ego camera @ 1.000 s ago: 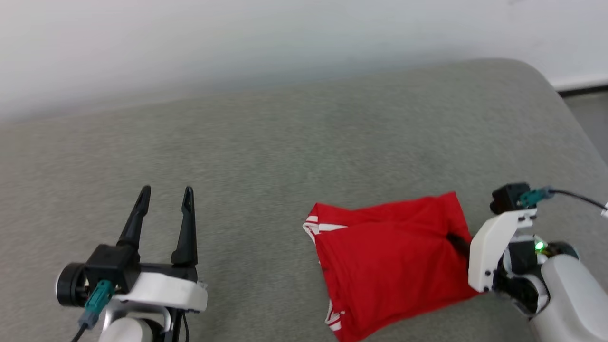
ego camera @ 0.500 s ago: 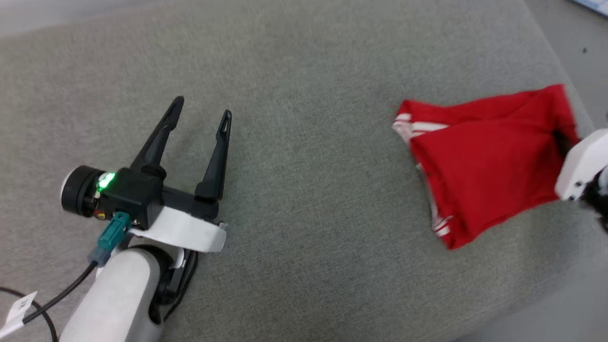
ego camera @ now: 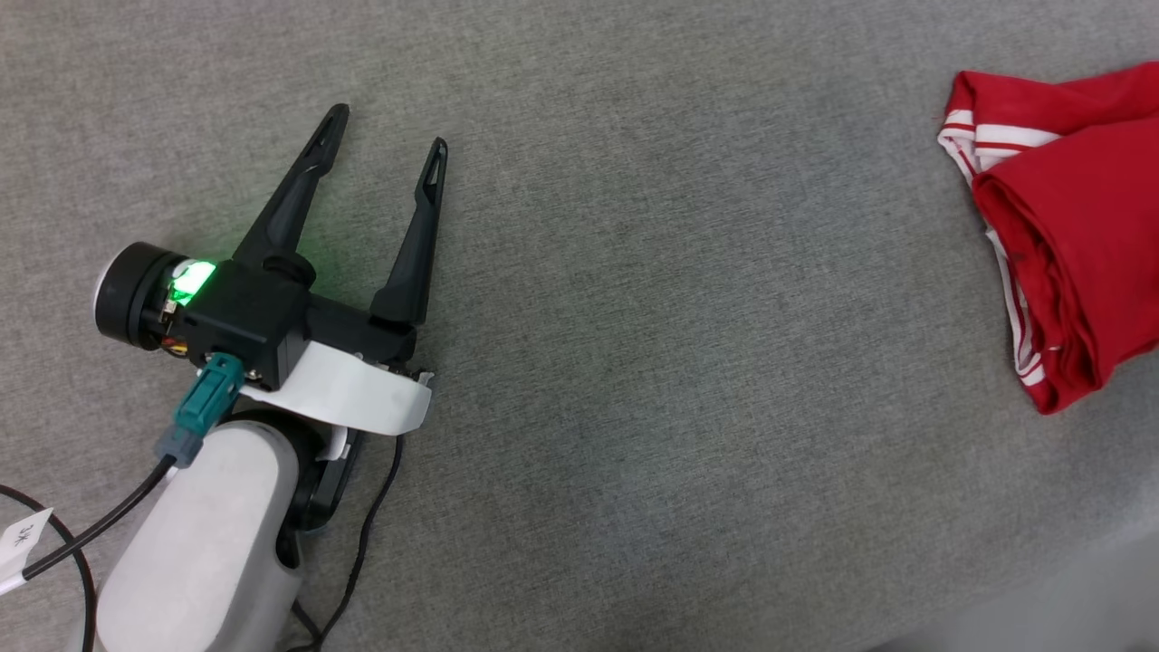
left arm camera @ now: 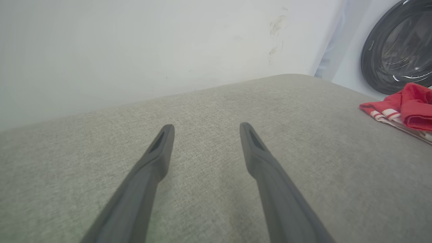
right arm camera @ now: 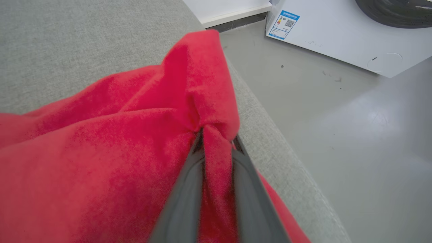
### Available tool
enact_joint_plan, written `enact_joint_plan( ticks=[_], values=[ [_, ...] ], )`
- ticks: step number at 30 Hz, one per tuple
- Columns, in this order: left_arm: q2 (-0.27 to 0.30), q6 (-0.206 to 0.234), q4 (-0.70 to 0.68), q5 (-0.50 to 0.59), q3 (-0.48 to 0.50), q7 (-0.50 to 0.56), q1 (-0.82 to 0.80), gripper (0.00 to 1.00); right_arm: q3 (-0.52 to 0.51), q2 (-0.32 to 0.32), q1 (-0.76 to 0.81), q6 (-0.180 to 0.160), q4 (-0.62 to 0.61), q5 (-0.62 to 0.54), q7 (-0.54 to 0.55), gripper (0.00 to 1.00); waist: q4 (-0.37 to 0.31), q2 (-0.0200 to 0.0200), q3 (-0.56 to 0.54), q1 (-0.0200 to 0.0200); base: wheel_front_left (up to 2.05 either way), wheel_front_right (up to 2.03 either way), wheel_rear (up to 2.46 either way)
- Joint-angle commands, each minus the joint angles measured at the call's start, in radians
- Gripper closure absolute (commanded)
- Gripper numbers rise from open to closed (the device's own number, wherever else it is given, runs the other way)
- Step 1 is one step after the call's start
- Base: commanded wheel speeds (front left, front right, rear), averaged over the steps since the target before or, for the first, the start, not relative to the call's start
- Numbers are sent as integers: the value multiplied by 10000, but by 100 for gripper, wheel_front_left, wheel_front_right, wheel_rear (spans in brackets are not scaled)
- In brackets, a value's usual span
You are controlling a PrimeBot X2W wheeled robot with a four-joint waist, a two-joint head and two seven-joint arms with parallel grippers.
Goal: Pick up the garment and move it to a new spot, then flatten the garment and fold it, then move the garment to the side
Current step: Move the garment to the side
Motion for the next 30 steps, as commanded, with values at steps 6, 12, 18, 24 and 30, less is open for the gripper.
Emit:
enact_joint_plan(
  ticks=[6, 12, 18, 24, 30],
  values=[
    [-47, 19, 238, -58, -12, -158, -79, 0, -328, -9, -196, -9, 497, -764, -1298, 0, 128, 0, -197, -3, 0, 0, 0],
    [-153, 121, 668, -268, -11, -468, 427, 0, -437, 74, 274, -8, 637, -1256, -1962, 0, 129, 0, -1095, -3, 0, 0, 0],
    [-444, 379, 1150, -579, 42, -792, 1284, 0, 151, 578, 1393, -8, 31, -1360, -2205, 0, 254, 0, -2479, -3, 0, 0, 0],
    [-759, 681, 1463, -944, 170, -1012, 2145, 0, 1049, 1327, 2957, -8, -1125, -987, -2169, 0, 566, 0, -3731, -3, 0, 0, 0],
    [-836, 876, 1656, -1147, 293, -1096, 2700, 0, 1774, 1826, 4174, -8, -2325, -630, -1856, 0, 1016, 0, -4503, -3, 0, 0, 0]
  ],
)
